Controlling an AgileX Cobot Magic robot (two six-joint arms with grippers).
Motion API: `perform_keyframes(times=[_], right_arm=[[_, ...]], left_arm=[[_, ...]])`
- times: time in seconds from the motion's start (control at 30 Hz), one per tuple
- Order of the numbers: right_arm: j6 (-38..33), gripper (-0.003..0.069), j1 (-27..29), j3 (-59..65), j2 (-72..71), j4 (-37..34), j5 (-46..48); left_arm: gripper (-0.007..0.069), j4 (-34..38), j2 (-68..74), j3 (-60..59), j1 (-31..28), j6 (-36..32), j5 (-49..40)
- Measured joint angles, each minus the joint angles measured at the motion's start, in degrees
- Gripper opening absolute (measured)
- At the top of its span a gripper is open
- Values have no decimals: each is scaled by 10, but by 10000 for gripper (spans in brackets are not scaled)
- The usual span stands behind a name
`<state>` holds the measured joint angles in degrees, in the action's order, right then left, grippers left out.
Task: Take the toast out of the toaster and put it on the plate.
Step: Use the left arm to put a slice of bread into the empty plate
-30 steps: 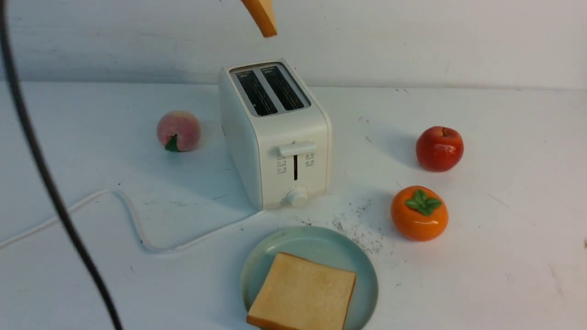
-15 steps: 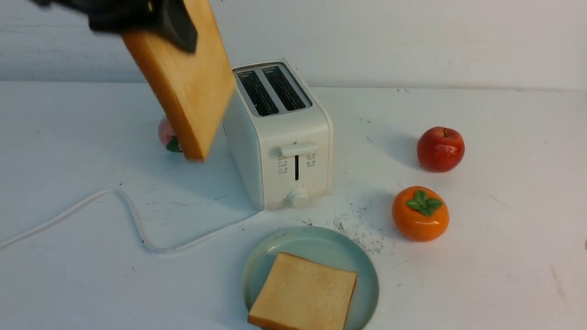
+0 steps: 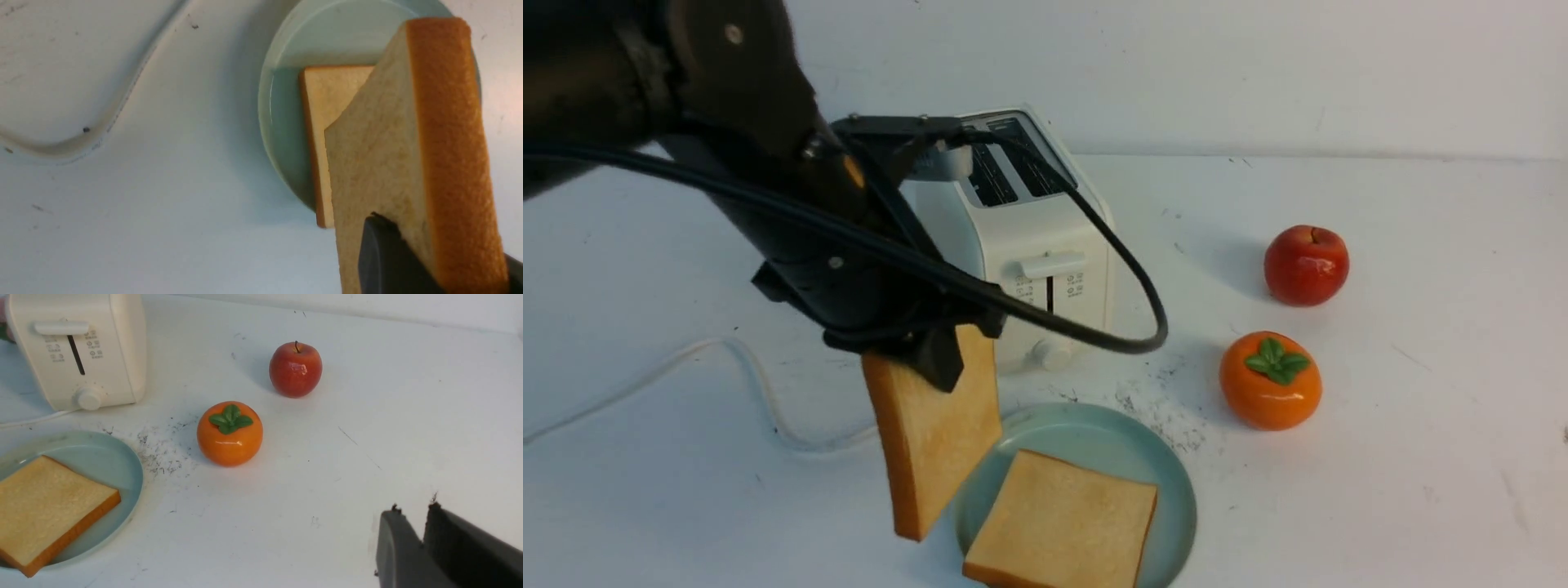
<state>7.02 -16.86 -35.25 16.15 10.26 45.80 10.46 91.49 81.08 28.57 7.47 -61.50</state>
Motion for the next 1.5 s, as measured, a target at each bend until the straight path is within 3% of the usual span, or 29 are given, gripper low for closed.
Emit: perform_keyframes(times=[0.1,0.2,0.27,0.3,0.4,0.47,0.7,0.87,1.07,1.5], right_arm=[[0,115,0,0,0,0,0],[0,118,0,0,0,0,0],[0,119,0,0,0,0,0],[0,120,0,0,0,0,0],[0,124,0,0,0,1,0],[0,126,0,0,0,1,0],[0,131,0,0,0,0,0],[0,135,0,0,0,0,0],[0,139,0,0,0,1,0],[0,146,0,0,0,0,2]], left_arm=[[120,-61,21,0,41,44,38],[120,-205,54,0,107,145,97],[120,-245,63,0,119,186,106],[120,-308,71,0,133,241,114],[120,-404,80,0,144,333,114],[120,-425,81,0,145,354,109],[120,-418,98,0,145,326,80],[120,-359,118,0,145,240,87],[120,-338,138,0,145,169,107],[120,-309,159,1,146,155,124]])
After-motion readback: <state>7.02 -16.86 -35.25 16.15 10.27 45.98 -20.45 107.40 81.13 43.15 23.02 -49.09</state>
